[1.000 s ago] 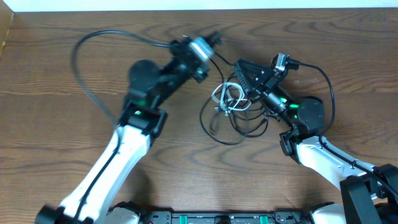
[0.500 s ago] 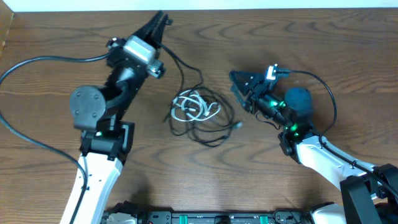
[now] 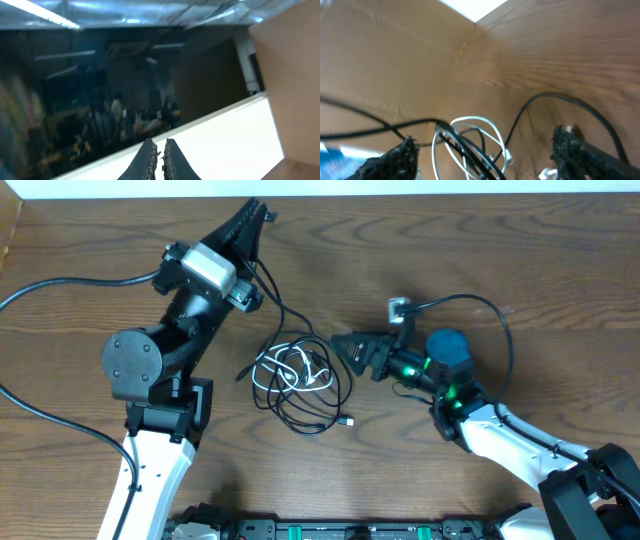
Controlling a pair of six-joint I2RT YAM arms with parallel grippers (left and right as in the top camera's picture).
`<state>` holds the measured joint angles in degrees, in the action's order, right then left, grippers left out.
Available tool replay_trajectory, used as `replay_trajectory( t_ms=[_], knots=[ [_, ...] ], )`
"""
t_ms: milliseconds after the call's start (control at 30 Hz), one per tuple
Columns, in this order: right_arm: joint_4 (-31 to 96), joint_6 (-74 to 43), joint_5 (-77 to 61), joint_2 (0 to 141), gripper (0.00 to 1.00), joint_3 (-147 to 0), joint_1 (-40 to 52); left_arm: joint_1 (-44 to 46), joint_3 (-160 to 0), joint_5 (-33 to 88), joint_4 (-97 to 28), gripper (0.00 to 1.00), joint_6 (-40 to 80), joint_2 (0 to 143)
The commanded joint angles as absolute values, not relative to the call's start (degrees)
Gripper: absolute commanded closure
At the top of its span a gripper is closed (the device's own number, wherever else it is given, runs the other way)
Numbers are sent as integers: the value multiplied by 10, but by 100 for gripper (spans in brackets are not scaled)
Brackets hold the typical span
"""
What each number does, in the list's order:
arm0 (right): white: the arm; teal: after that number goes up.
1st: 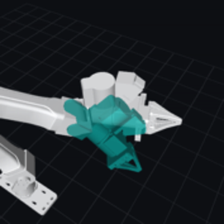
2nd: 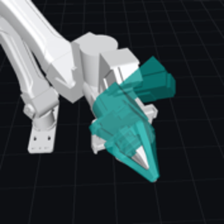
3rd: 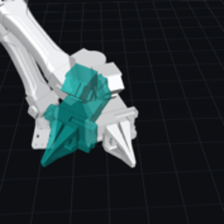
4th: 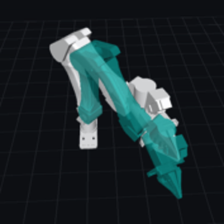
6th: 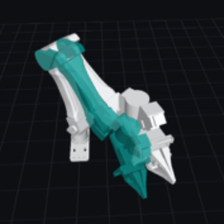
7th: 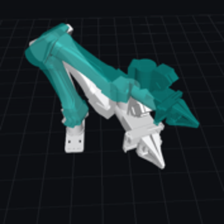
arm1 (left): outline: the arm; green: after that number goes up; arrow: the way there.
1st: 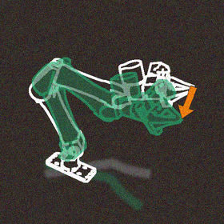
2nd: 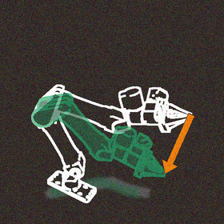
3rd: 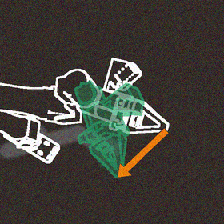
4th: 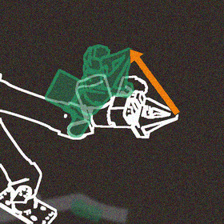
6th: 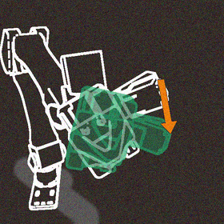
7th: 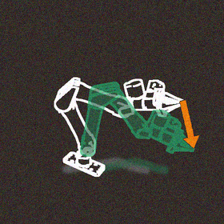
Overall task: Untangle cables
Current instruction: 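Pull the left gripper up-left and right gripper right, stretching cables apart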
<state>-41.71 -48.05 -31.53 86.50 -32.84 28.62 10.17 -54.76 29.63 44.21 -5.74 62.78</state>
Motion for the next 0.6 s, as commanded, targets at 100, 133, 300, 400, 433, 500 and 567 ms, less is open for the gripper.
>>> replay_trajectory(
  t_ms=[100,133,300,400,433,500,567],
  knots=[
    [-408,-311,-273,862,24,-331,328,100,-556,359,483,92,28,621],
    [-405,-302,-266,863,25,-331,333,100,-556,366,490,92,37,621],
    [-403,-269,-256,877,30,-331,351,100,-556,374,535,92,91,621],
    [-403,-269,-256,885,32,-331,356,100,-556,382,553,92,120,621],
    [-403,-269,-256,887,32,-331,356,100,-556,389,560,92,128,621],
    [-404,-269,-256,891,34,-331,357,100,-556,401,571,92,135,621],
    [-403,-267,-256,893,35,-331,357,100,-556,401,581,92,142,621]
  ],
)
